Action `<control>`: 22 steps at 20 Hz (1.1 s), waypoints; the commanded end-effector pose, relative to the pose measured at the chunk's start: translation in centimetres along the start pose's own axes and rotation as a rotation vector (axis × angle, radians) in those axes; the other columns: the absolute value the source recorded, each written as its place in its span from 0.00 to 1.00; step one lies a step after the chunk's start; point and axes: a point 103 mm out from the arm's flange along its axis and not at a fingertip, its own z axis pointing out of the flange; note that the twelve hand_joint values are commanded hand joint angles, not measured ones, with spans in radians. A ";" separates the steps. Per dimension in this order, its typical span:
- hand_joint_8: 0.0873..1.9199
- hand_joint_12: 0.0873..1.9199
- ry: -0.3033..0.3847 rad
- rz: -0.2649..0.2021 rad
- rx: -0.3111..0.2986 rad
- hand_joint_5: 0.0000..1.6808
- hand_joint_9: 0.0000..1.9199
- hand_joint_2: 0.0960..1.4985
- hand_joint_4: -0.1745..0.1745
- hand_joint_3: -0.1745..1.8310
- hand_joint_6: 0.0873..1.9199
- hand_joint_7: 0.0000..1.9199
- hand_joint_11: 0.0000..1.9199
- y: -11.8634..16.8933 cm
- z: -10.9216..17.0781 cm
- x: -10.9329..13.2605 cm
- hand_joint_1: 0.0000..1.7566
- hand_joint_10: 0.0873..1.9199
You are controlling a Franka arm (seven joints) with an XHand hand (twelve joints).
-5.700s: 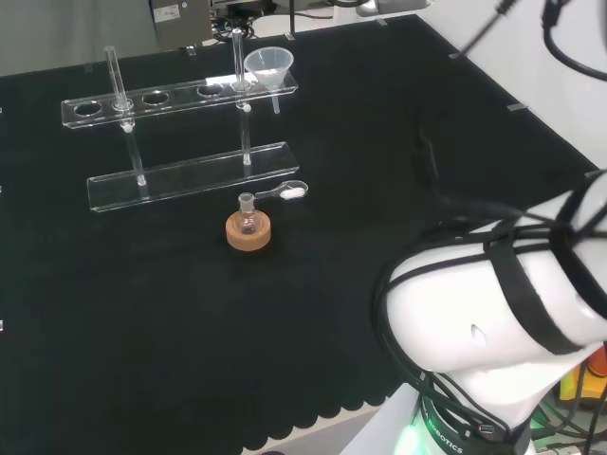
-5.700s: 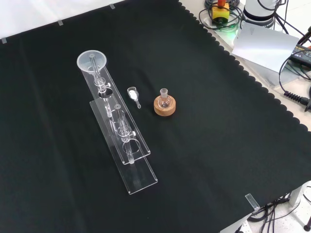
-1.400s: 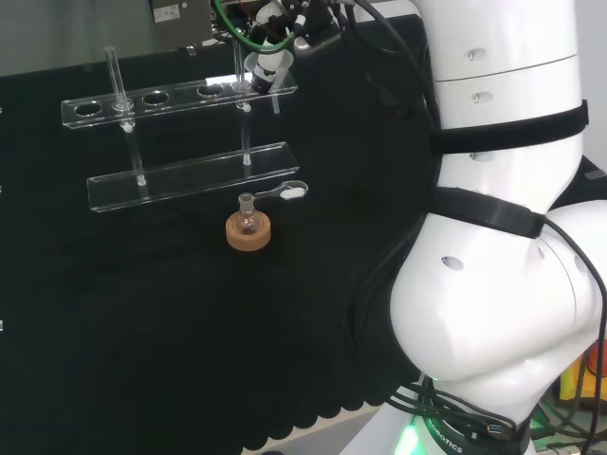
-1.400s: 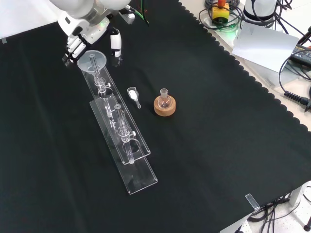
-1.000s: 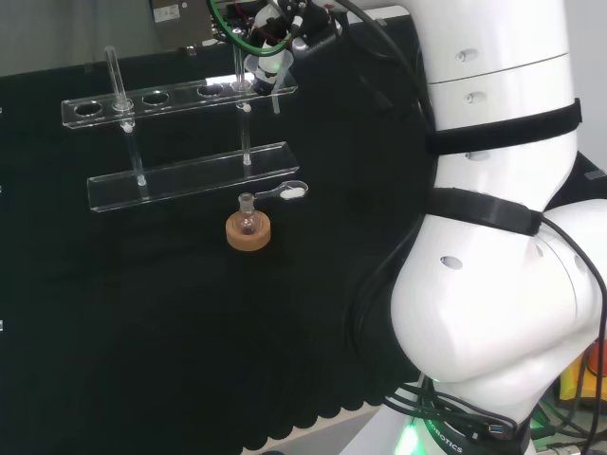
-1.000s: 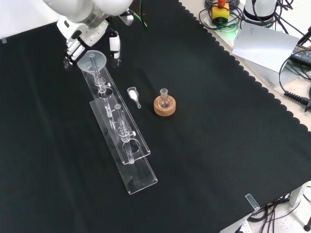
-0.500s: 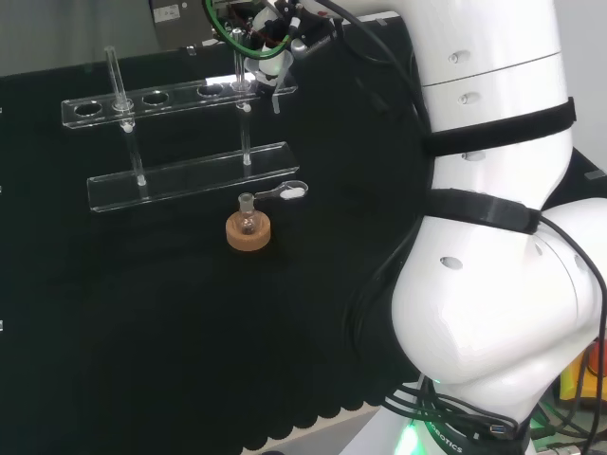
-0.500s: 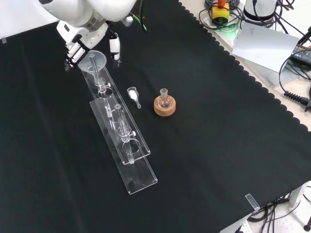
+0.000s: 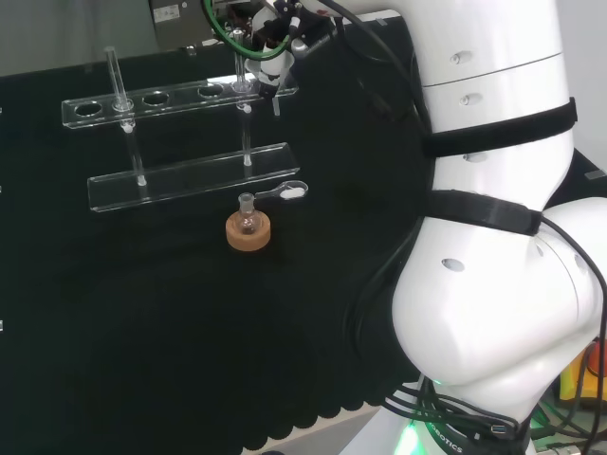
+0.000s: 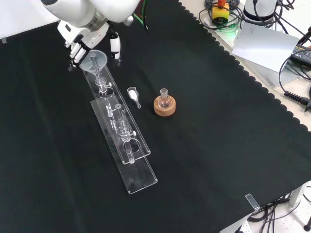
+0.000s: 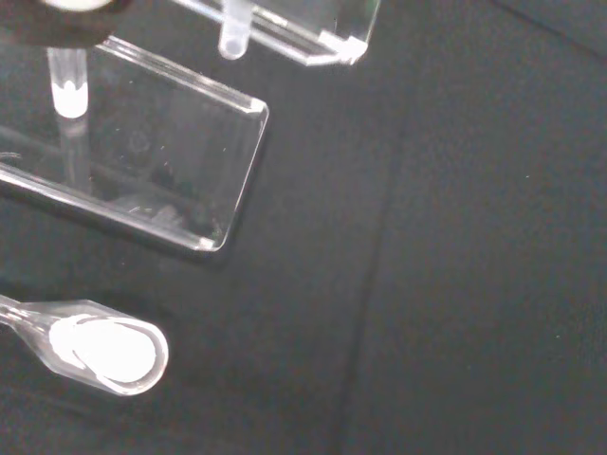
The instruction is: Pick up the funnel from the transparent funnel stand.
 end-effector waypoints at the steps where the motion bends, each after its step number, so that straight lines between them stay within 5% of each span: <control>1: 0.31 0.72 -0.025 0.011 -0.004 0.25 0.31 0.48 0.46 0.16 0.00 0.17 0.17 0.0 -0.3 -0.1 0.39 0.27; 22: 0.30 0.69 -0.048 0.043 -0.057 0.30 0.36 0.47 0.47 0.20 0.00 0.21 0.20 -2.5 -2.1 -1.3 0.40 0.24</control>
